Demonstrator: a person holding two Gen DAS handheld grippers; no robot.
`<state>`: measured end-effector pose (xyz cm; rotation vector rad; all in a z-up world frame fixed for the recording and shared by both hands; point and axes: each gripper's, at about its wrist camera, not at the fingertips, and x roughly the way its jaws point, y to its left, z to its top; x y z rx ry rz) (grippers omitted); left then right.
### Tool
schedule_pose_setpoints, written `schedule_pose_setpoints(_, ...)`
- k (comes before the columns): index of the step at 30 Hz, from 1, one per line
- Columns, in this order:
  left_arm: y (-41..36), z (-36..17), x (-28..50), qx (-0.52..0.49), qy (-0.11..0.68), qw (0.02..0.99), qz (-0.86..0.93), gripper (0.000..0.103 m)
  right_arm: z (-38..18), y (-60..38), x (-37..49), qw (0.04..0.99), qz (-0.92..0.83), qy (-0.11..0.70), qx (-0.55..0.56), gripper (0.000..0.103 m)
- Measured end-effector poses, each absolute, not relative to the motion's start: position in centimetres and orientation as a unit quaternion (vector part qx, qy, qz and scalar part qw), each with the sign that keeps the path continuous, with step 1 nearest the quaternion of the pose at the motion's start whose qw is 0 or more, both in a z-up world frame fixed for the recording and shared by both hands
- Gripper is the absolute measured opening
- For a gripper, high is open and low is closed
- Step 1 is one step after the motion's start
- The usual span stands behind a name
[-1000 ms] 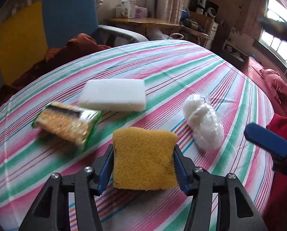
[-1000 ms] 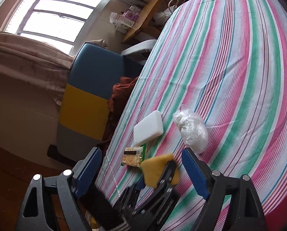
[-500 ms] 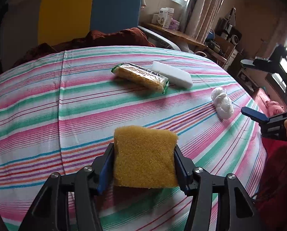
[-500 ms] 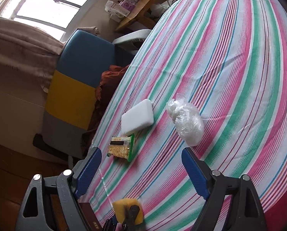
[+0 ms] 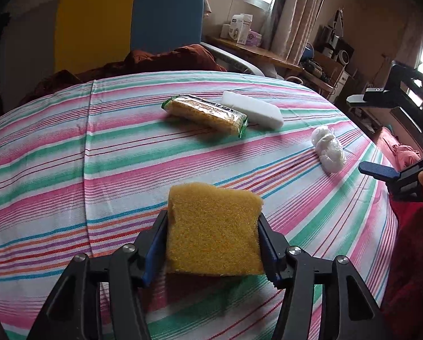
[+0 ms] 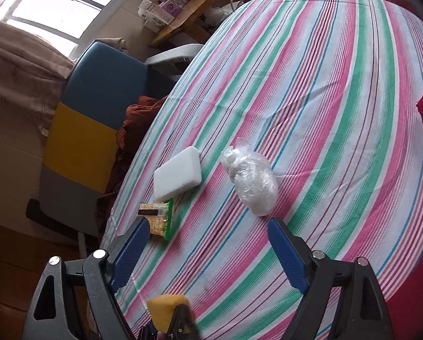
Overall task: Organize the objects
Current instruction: 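Grasp the white wrapped ball with the right tool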
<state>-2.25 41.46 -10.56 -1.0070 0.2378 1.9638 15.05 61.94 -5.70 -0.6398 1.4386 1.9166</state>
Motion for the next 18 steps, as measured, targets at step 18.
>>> schedule_pose_setpoints(18,41.2,-10.6,-2.4,-0.408,0.087,0.449,0.790,0.061,-8.5,67.3,8.7,0.395,0.709,0.388,-0.437,0.059)
